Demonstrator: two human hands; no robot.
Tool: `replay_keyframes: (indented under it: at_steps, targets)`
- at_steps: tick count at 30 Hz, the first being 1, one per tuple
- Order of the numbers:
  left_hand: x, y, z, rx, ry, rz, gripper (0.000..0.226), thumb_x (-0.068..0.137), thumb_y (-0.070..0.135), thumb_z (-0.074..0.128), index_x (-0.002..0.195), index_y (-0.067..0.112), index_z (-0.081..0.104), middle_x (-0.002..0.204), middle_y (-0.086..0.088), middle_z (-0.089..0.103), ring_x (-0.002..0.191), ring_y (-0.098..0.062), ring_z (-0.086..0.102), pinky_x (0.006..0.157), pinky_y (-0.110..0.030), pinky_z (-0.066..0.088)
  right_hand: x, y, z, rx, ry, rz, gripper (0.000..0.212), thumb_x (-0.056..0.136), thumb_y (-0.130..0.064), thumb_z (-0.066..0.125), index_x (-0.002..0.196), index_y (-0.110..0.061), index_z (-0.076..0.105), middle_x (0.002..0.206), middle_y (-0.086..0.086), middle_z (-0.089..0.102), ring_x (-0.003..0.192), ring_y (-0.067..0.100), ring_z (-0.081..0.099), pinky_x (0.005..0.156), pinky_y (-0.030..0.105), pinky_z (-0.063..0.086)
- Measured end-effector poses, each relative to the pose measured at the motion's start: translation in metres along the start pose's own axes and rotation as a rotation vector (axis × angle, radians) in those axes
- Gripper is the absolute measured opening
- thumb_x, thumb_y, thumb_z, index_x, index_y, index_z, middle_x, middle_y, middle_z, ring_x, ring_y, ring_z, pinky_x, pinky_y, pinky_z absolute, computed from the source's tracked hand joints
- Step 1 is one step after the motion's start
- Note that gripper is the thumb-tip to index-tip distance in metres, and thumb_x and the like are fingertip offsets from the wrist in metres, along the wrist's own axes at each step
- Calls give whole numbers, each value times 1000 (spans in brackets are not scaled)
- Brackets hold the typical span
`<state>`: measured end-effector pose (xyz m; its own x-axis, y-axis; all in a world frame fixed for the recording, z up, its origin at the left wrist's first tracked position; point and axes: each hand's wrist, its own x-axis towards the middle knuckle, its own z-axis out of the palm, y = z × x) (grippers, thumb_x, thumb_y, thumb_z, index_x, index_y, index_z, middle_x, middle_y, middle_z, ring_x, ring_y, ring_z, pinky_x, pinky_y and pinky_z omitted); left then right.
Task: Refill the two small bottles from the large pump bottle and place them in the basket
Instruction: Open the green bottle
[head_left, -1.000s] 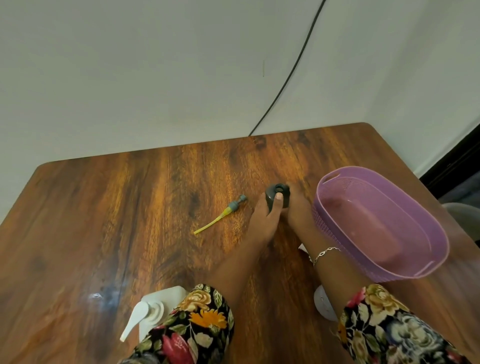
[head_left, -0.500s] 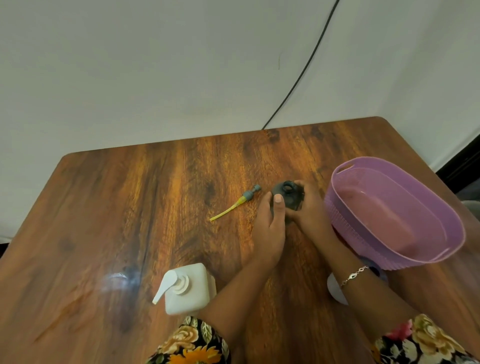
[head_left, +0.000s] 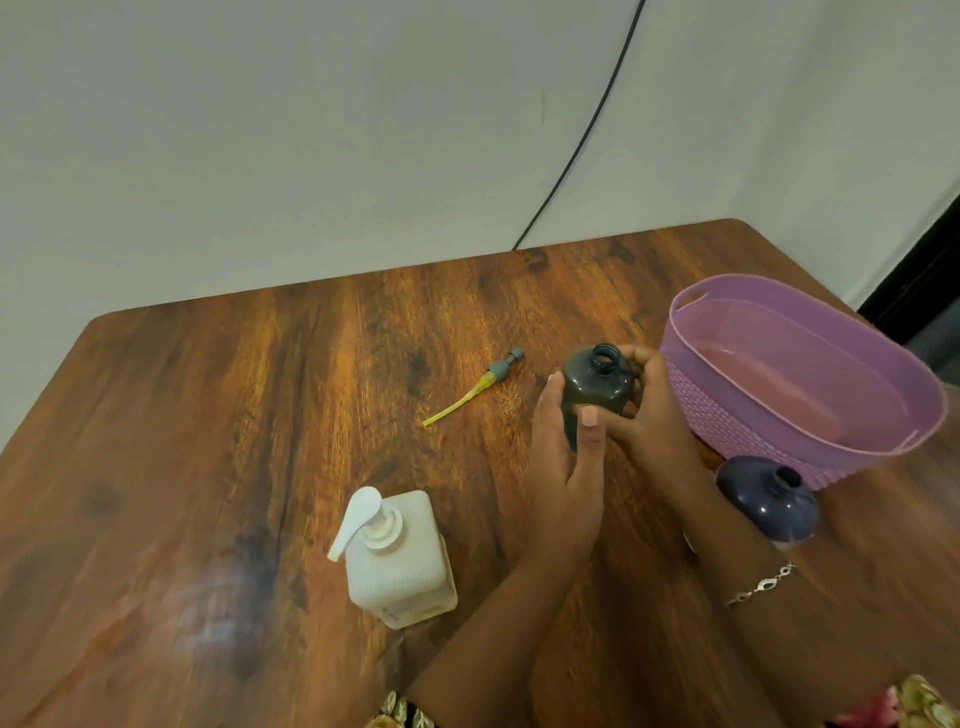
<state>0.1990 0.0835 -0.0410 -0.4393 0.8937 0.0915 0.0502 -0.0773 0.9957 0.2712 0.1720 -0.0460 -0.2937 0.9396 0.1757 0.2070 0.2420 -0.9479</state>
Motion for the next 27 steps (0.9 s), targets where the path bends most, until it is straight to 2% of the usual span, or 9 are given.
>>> replay_keyframes:
  at_steps: [6, 9, 12, 15, 17, 20, 23, 25, 27]
  targets:
    - [-27, -24, 2, 20, 28, 88, 66, 86, 51, 31, 146, 23, 24, 152, 10, 27, 137, -1, 27, 110, -20, 28, -30, 11, 7, 45, -6, -100, 67, 61, -30, 74, 118, -26, 39, 115, -8, 51, 102, -1, 54, 80, 14, 46]
    - [-49, -29, 0, 27, 56, 122, 62, 92, 46, 32, 146, 18, 24, 152, 3, 28, 137, -5, 27, 110, -19, 27, -53, 17, 7, 40, -39, -117, 68, 67, -22, 78, 121, -26, 36, 121, -2, 48, 110, 11, 51, 90, 26, 45]
    - [-67, -23, -2, 9, 57, 119, 68, 88, 53, 29, 146, 18, 25, 151, 2, 30, 137, -7, 28, 113, -31, 28, -72, 13, 4, 24, -80, -128, 73, 68, -17, 77, 126, -25, 33, 124, -4, 46, 114, 14, 49, 97, 36, 44]
    - [-82, -17, -8, 28, 65, 161, 69, 85, 55, 28, 145, 21, 29, 148, 5, 34, 134, -3, 31, 108, -20, 29, -85, 5, 3, 12, -74, -158, 74, 68, -17, 77, 128, -22, 33, 124, -2, 47, 114, 17, 49, 98, 42, 43]
    - [-92, -14, -14, 61, 65, 195, 69, 85, 54, 28, 144, 19, 33, 146, 3, 37, 133, -4, 34, 109, -21, 30, -95, 1, 3, 22, -63, -155, 74, 68, -14, 78, 127, -22, 34, 126, 1, 48, 115, 19, 50, 97, 45, 44]
    - [-103, -8, -24, 145, 52, 213, 66, 86, 56, 27, 141, 21, 37, 143, 3, 41, 130, -5, 38, 108, -23, 34, -107, -6, 3, 48, -55, -153, 72, 67, -10, 78, 124, -23, 36, 125, 2, 49, 113, 20, 51, 96, 44, 45]
    - [-112, 0, -38, 330, 42, 269, 61, 90, 58, 29, 138, 22, 42, 138, 4, 48, 127, -6, 41, 108, -31, 35, -118, -13, 5, 83, -80, -142, 69, 69, -7, 76, 122, -28, 36, 125, -1, 47, 112, 18, 49, 90, 32, 46]
    - [-116, 8, -47, 466, 42, 366, 52, 91, 50, 33, 132, 22, 49, 129, 5, 55, 120, -6, 46, 103, -29, 37, -124, -17, 6, 90, -104, -132, 67, 72, -6, 74, 120, -31, 35, 125, -3, 46, 111, 15, 47, 85, 27, 43]
    - [-118, 17, -57, 577, 58, 429, 47, 92, 47, 38, 128, 20, 52, 125, 4, 58, 116, -8, 49, 98, -24, 38, -130, -23, 8, 99, -122, -130, 67, 72, -4, 73, 123, -28, 36, 127, -1, 45, 114, 17, 46, 88, 29, 44]
